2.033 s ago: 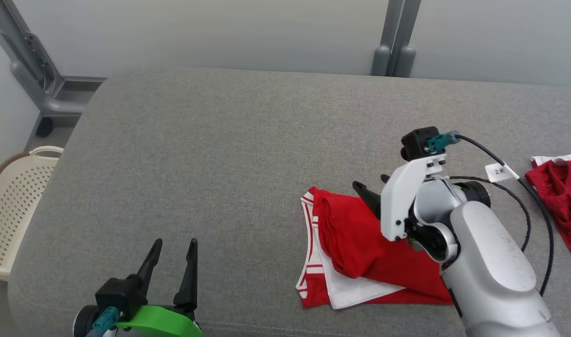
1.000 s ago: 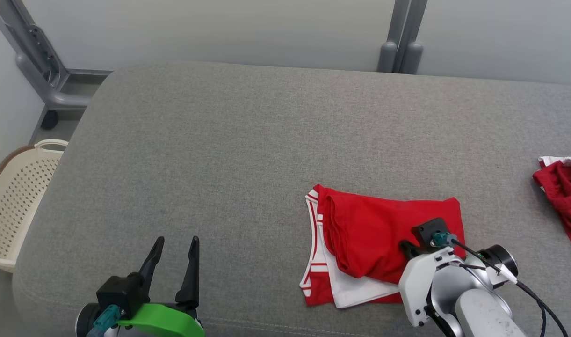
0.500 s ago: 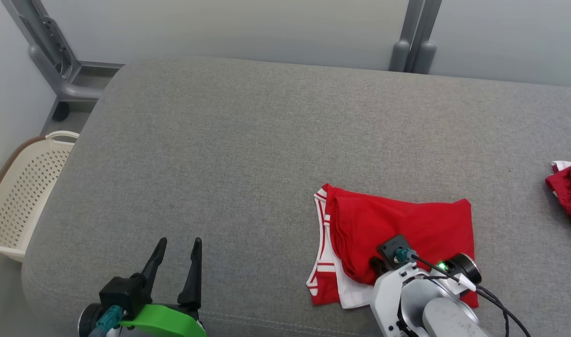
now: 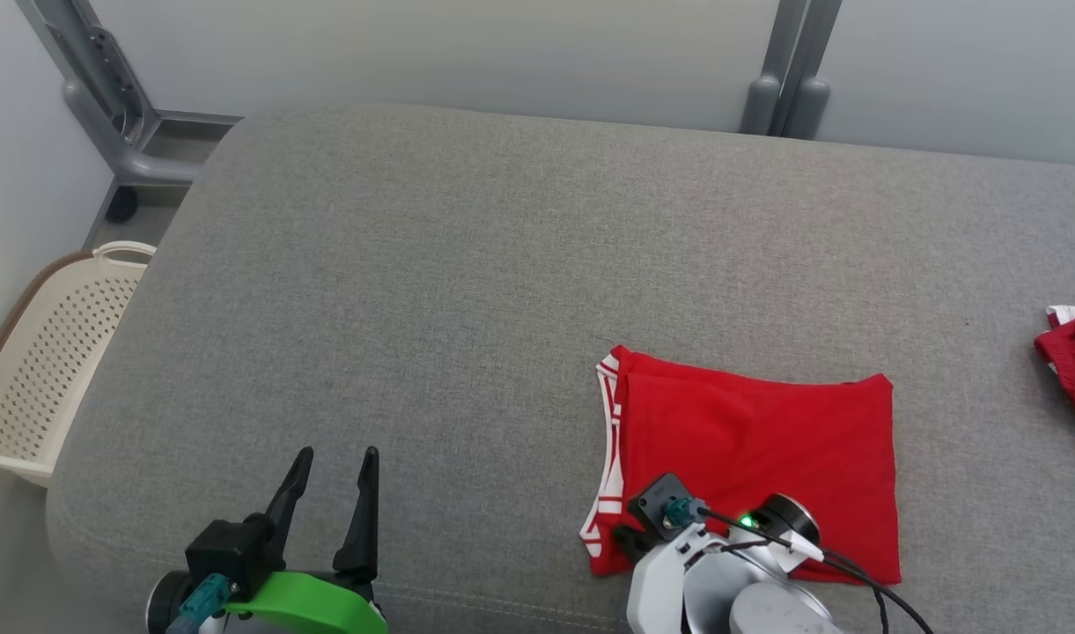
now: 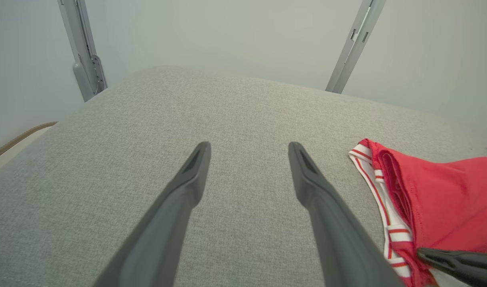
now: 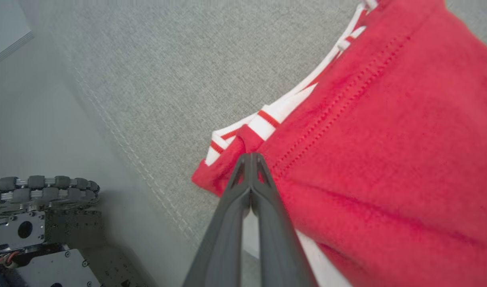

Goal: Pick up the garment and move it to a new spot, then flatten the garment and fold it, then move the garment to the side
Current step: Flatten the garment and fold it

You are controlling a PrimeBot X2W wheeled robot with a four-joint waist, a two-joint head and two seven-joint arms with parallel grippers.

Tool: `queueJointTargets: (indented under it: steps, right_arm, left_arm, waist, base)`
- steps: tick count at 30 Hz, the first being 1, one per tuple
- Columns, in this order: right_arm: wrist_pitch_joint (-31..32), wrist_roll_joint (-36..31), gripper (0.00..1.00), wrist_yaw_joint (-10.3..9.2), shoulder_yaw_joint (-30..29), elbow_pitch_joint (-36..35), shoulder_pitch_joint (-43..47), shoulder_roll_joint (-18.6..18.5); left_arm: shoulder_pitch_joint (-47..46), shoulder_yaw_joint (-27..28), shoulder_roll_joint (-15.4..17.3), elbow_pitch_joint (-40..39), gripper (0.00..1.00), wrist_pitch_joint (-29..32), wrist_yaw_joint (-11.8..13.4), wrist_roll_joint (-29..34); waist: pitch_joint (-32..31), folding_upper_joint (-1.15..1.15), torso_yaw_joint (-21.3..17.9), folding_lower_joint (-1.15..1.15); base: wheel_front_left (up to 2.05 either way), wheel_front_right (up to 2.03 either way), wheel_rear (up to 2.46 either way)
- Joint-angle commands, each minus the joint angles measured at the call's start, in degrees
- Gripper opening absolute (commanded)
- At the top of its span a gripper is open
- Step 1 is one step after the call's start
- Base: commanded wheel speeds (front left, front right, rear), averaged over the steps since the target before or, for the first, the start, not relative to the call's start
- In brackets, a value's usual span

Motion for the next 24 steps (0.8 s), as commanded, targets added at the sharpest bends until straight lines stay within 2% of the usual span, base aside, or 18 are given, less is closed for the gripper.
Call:
queueJointTargets:
  steps: [1, 8, 9, 10, 11, 16, 19, 20, 24]
  right_arm:
    - [0.1, 0.6, 0.00, -0.02, 0.6, -0.4, -0.8, -0.1]
    - [0.4, 6.2, 0.00, -0.02, 2.9, -3.9, -2.1, -0.1]
    - [0.8, 7.6, 0.21, -0.02, 2.6, -4.9, -2.3, -0.1]
    - [1.4, 9.0, 0.54, -0.02, 2.1, -6.0, -2.4, -0.1]
    - [2.1, 9.9, 1.00, -0.02, 1.3, -7.0, -2.6, -0.2]
    - [7.4, 12.0, 1.00, -0.02, -7.0, -13.5, -2.5, -0.1]
    - [12.8, 10.3, 1.00, -0.02, -14.2, -17.3, -0.4, -0.1]
    - [16.2, 9.2, 1.00, -0.02, -19.1, -20.7, 0.9, -0.1]
    - [21.3, 6.8, 1.00, -0.02, -26.1, -26.7, 4.0, 0.0]
  left_arm:
    - [-0.8, 0.3, 0.0, 0.0, 1.00, -0.2, 0.0, 0.5]
    - [-0.7, 1.0, 0.1, -0.3, 1.00, -0.2, 0.1, 0.7]
    - [-0.6, 1.1, 0.1, -0.3, 1.00, -0.2, 0.2, 0.6]
    - [-0.5, 1.2, 0.1, -0.4, 1.00, -0.2, 0.3, 0.7]
    - [-0.3, 1.3, 0.2, -0.4, 1.00, -0.2, 0.3, 0.8]
    - [0.7, 1.7, 0.3, -0.7, 1.00, -0.2, 0.6, 0.9]
    - [1.3, 1.8, 0.3, -0.9, 1.00, -0.2, 0.6, 0.9]
    - [1.5, 1.8, 0.2, -1.0, 1.00, -0.2, 0.6, 1.0]
    - [1.3, 1.8, 0.3, -1.3, 1.00, -0.2, 0.6, 1.2]
  waist:
    - [0.0, 0.00, -0.1, 0.00]
    - [-0.1, 0.00, -0.6, 0.00]
    - [-0.2, 0.00, -0.7, 0.00]
    - [-0.2, 0.00, -0.9, 0.00]
    - [-0.4, 0.00, -1.1, 0.00]
    - [-1.2, 0.00, -2.3, 0.00]
    - [-1.6, 0.00, -3.1, 0.00]
    - [-1.7, 0.00, -3.5, 0.00]
    - [-1.7, 0.00, -4.3, 0.00]
  base:
    - [0.00, 0.00, 0.00]
    - [0.00, 0.00, 0.00]
    - [0.00, 0.00, 0.00]
    - [0.00, 0.00, 0.00]
    - [0.00, 0.00, 0.00]
    - [0.00, 0.00, 0.00]
    - [0.00, 0.00, 0.00]
    - [0.00, 0.00, 0.00]
    - [0.00, 0.00, 0.00]
